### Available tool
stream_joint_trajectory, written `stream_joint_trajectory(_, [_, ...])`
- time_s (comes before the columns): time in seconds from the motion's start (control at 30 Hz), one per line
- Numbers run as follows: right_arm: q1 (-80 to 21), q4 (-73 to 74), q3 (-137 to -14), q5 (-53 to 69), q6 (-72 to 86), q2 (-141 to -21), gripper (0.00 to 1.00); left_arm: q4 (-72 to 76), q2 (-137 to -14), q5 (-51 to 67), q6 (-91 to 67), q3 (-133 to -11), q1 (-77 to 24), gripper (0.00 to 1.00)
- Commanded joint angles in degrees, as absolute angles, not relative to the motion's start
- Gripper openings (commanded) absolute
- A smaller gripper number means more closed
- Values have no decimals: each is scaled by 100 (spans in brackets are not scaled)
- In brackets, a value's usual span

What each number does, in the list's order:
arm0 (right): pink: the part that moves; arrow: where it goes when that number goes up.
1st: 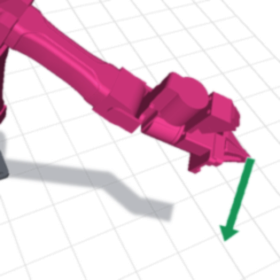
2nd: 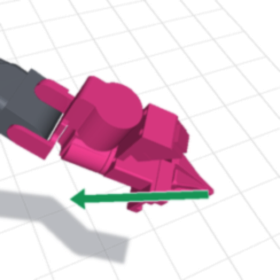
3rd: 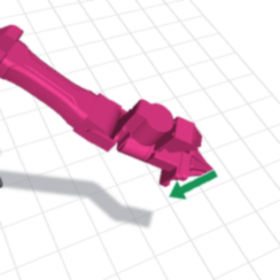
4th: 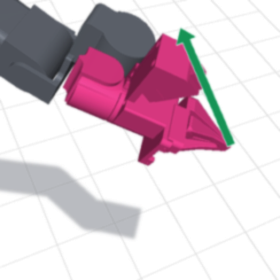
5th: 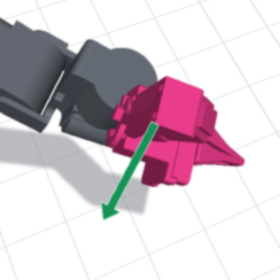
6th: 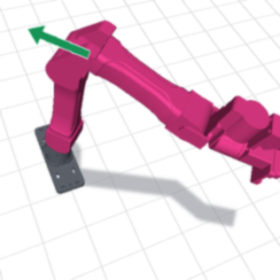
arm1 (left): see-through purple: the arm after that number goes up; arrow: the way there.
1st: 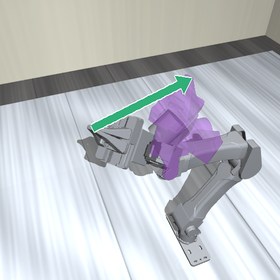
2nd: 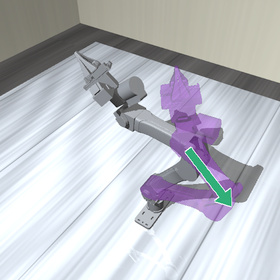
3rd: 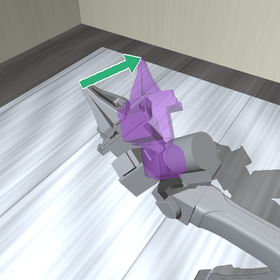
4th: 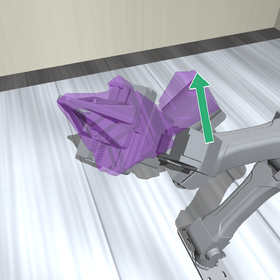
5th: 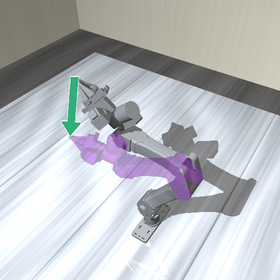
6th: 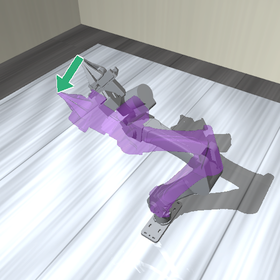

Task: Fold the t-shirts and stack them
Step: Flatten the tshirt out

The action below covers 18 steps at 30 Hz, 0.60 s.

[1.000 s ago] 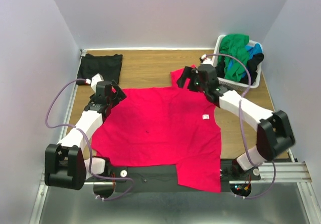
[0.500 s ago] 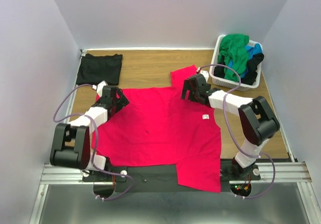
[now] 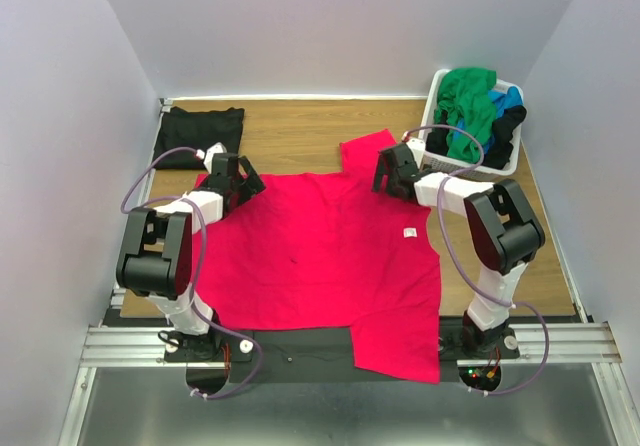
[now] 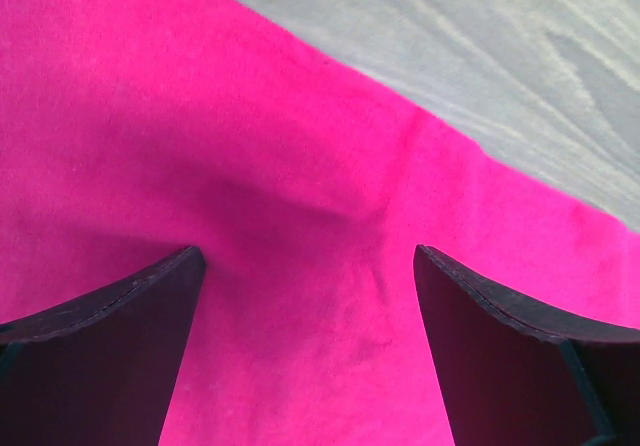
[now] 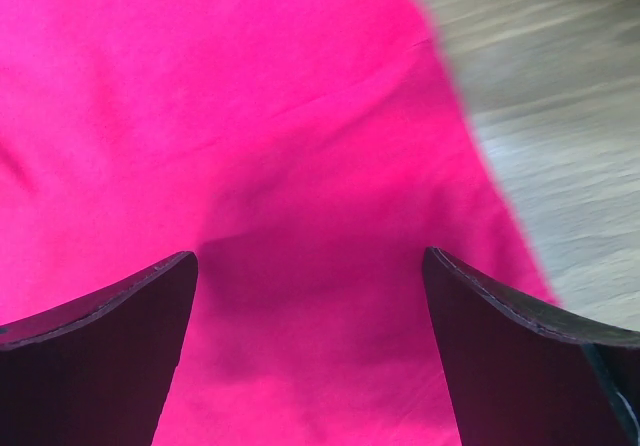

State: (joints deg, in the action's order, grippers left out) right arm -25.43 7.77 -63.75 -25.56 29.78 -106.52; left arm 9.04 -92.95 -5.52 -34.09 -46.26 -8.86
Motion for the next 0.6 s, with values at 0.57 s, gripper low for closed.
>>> stream_joint_trajectory(0.57, [-1925, 703, -6785, -2391, 2777, -10837, 100, 510, -9907, -404, -3129, -5669, -1028, 98])
